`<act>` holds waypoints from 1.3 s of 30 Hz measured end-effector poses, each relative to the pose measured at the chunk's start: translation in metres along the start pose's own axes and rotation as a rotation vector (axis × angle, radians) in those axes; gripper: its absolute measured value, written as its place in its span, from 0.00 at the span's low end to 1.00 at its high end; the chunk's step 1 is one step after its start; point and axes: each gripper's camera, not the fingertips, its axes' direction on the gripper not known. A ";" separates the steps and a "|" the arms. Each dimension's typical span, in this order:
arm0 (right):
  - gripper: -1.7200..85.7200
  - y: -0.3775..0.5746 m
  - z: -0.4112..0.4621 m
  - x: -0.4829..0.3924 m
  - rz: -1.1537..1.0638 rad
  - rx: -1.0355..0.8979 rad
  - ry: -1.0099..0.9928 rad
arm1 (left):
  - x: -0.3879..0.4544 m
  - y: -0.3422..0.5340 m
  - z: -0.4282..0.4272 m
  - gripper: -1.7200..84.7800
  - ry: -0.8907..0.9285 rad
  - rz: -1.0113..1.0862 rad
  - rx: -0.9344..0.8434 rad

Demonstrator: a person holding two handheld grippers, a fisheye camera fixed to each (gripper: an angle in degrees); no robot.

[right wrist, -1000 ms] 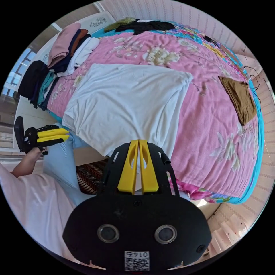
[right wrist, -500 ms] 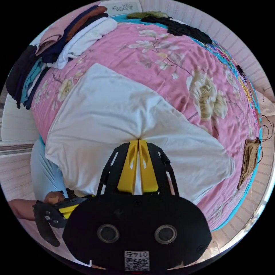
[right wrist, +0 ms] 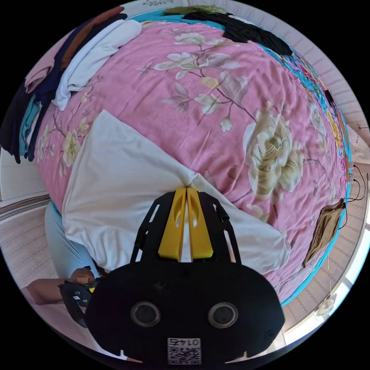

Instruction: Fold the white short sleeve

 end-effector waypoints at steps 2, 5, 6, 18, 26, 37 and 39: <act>0.02 0.028 -0.017 0.016 0.007 0.092 -0.054 | 0.002 0.003 -0.011 0.01 0.028 0.005 0.052; 0.02 0.092 -0.031 0.046 0.067 0.207 -0.132 | 0.011 0.003 -0.025 0.02 0.040 0.014 0.132; 0.02 0.107 -0.031 0.054 0.093 0.213 -0.142 | 0.017 0.002 -0.029 0.03 0.046 0.021 0.158; 0.13 0.341 0.011 0.158 0.639 0.261 -0.370 | 0.066 -0.037 -0.012 0.13 0.033 0.112 0.088; 0.04 0.368 0.025 0.200 0.639 0.228 -0.546 | 0.091 -0.089 0.008 0.17 0.067 0.212 0.035; 0.03 0.385 -0.012 0.236 0.459 0.475 -0.893 | 0.111 -0.134 0.021 0.20 -0.035 0.210 0.045; 0.03 0.383 -0.013 0.239 0.438 0.482 -0.915 | 0.105 -0.136 0.029 0.20 -0.024 0.187 0.010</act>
